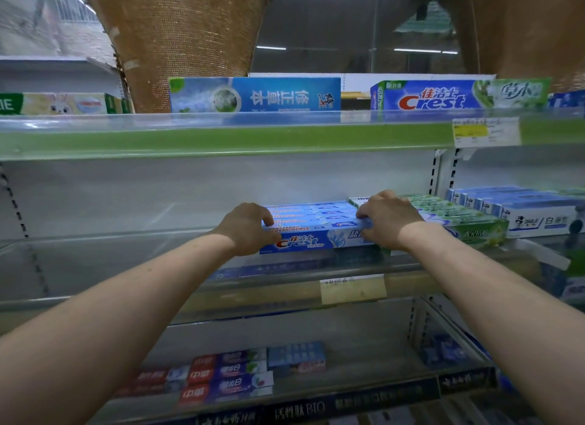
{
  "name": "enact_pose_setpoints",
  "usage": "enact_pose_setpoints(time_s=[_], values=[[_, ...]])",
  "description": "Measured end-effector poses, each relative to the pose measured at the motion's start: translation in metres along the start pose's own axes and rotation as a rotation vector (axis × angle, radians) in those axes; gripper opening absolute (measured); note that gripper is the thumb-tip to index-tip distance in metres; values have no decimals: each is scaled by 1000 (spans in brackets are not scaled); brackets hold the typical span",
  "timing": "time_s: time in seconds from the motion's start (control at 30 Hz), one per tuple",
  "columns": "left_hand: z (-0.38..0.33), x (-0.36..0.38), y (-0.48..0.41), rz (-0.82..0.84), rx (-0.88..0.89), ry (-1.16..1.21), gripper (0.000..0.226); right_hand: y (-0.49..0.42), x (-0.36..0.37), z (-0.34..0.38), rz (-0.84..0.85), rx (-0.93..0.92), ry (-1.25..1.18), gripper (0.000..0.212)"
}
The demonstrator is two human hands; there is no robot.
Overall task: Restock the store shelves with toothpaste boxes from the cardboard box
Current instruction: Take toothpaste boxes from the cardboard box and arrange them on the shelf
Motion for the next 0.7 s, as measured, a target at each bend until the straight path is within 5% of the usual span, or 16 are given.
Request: enact_pose_setpoints(time_s=[0.7], values=[[-17, 6, 9, -60, -35, -334, 36, 1, 5, 8, 24, 18, 68, 32]])
Point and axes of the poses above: each hand's wrist, its own y-axis away from the middle knuckle, its own x-axis out of the palm, z = x × y, the point moved 8 cm from there along -y, towards the middle knuckle, and after that the axes turned 15 degrees about y, right-handed, at the moved point
